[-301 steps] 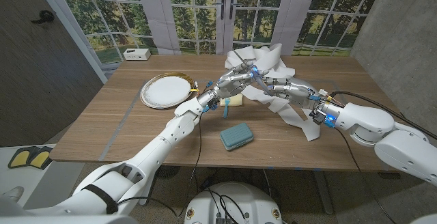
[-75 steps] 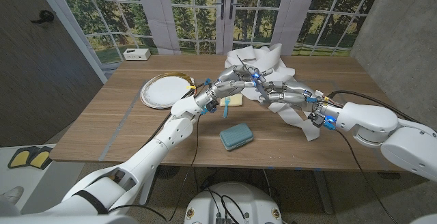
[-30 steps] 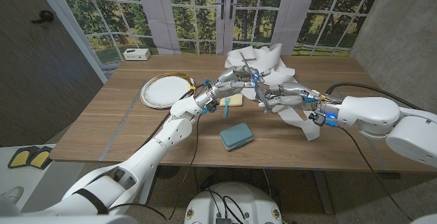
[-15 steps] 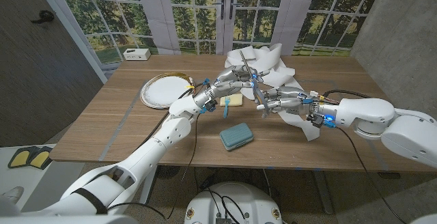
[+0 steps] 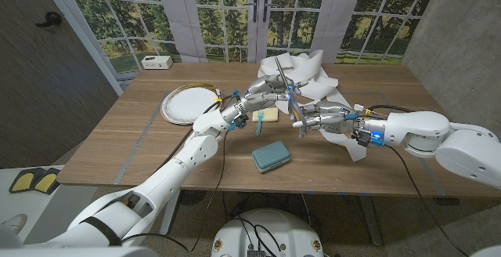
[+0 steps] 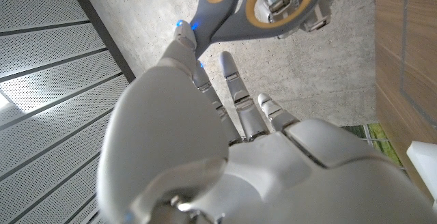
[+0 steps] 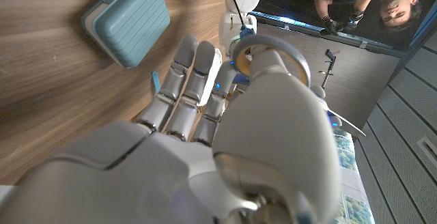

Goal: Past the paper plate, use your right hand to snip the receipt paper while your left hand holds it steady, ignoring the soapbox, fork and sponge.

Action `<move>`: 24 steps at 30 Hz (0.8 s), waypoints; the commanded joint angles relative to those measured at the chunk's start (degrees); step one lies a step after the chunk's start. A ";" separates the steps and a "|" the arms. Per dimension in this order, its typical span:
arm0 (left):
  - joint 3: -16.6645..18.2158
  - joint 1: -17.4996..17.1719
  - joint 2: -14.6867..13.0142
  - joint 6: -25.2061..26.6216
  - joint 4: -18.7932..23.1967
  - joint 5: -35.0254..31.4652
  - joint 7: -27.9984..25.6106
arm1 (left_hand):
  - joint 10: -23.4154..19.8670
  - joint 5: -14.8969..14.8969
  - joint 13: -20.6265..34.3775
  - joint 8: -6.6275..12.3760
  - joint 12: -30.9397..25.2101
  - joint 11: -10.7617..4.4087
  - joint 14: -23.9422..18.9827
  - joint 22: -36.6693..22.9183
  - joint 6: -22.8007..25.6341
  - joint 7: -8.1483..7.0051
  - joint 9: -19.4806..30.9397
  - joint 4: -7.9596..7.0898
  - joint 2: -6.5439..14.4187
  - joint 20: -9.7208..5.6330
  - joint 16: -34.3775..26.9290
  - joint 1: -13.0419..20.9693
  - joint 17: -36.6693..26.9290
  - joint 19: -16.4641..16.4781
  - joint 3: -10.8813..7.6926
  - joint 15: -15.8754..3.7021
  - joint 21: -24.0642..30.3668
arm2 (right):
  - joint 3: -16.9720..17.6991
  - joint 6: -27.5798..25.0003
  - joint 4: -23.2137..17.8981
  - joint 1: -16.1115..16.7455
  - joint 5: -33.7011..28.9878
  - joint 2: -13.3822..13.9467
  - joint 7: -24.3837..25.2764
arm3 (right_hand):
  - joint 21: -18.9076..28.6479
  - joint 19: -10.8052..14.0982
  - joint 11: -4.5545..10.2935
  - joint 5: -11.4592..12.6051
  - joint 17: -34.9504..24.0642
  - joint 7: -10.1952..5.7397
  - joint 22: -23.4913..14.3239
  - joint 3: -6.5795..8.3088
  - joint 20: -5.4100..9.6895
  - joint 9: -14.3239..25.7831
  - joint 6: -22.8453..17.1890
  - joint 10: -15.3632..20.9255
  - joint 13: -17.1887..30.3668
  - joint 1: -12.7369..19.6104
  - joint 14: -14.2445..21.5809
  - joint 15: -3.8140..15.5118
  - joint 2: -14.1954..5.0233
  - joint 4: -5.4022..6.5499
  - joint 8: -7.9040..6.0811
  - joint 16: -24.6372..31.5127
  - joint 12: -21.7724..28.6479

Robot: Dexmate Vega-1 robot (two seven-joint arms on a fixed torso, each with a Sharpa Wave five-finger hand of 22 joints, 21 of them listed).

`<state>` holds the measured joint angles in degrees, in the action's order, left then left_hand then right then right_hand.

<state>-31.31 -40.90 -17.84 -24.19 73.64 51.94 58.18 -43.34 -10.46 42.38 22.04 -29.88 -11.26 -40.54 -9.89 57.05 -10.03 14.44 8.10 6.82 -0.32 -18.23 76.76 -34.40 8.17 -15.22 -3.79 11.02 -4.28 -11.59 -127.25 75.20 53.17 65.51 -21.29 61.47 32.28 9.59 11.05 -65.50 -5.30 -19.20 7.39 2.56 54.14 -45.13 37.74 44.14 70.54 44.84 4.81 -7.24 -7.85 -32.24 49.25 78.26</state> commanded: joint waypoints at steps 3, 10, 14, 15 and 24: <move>-0.18 -0.08 -0.13 0.52 0.27 -0.06 -0.42 | -0.45 -0.59 0.27 4.60 0.35 -0.05 -0.35 0.09 0.61 -0.74 0.06 0.16 2.93 0.12 -0.11 2.75 -0.11 0.36 -0.63 -10.06 -0.04 | -0.25 1.96 2.15 1.51 6.04 -2.47 0.44 | 1.59 -0.11 1.29 0.12 0.37 1.45 0.66 0.24 0.58 -0.67 -1.89 2.47 20.20 0.07 0.74 8.38 -0.73 0.00 -0.40 -0.35 -1.49; -0.22 0.05 -0.12 0.56 0.22 -0.13 -0.53 | -0.64 -0.63 0.42 4.65 0.64 -0.10 -0.32 0.09 0.46 -0.76 -0.10 0.30 2.93 0.11 -0.04 2.53 -0.11 0.38 -0.78 -10.06 -0.05 | -0.42 2.14 2.21 1.36 5.96 -2.13 0.59 | 2.65 -0.41 1.24 0.10 0.28 1.45 1.41 0.36 0.78 -0.62 -1.70 2.79 20.65 0.05 0.93 8.39 -0.75 -0.02 -0.85 -0.60 -1.79; -0.24 0.25 0.13 0.57 -0.11 -0.11 -0.59 | -0.58 -0.63 0.47 4.69 0.82 -0.08 -0.35 0.09 0.36 -0.59 -0.11 0.34 2.91 0.12 -0.03 2.43 -0.12 0.41 -0.82 -10.06 -0.04 | -0.43 1.81 2.08 1.14 5.93 -1.68 0.81 | 3.67 0.03 1.26 0.10 0.36 1.38 1.98 0.44 1.33 -0.84 -1.72 3.80 20.86 -0.01 1.12 8.39 -0.73 -0.02 -1.04 -0.82 -1.82; -0.26 0.33 0.20 0.66 -0.24 0.01 -0.42 | -0.61 -0.63 0.50 4.71 0.83 -0.08 -0.35 0.09 0.36 -0.57 -0.11 0.34 2.92 0.14 -0.03 2.40 -0.13 0.41 -0.83 -10.06 -0.04 | -0.49 1.95 2.11 1.11 5.72 -1.56 0.59 | 3.92 -0.01 1.29 0.11 0.30 1.39 2.16 0.46 1.29 -0.88 -1.76 3.87 20.70 0.02 1.25 8.39 -0.69 -0.06 -1.12 -0.79 -2.06; -0.34 0.66 0.48 0.74 -0.81 -0.19 -0.53 | -0.72 -0.63 0.68 4.78 1.14 -0.08 -0.40 0.09 0.23 -0.69 -0.24 0.40 2.92 0.11 0.01 2.13 -0.15 0.43 -0.95 -10.06 -0.05 | -0.58 1.56 1.01 0.62 3.74 0.14 1.41 | 5.94 0.48 1.19 0.30 0.74 1.94 3.37 0.67 1.57 -1.60 -2.44 5.26 21.72 0.33 2.68 8.37 -0.37 -0.36 -1.33 -0.64 -2.02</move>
<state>-31.54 -40.68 -17.72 -23.54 73.50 51.88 57.65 -43.44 -10.46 42.88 22.04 -28.97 -11.36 -40.54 -9.59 56.85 -10.23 13.97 8.55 6.80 -0.32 -18.23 76.77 -34.39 8.17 -15.54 -3.79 11.02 -4.79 -9.79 -125.24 76.22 58.61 64.10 -20.79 66.64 32.14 10.85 11.02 -64.70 -5.20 -15.96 7.70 2.88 52.55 -45.00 42.49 65.35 70.57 46.68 5.63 -7.74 -7.91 -32.23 48.52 76.00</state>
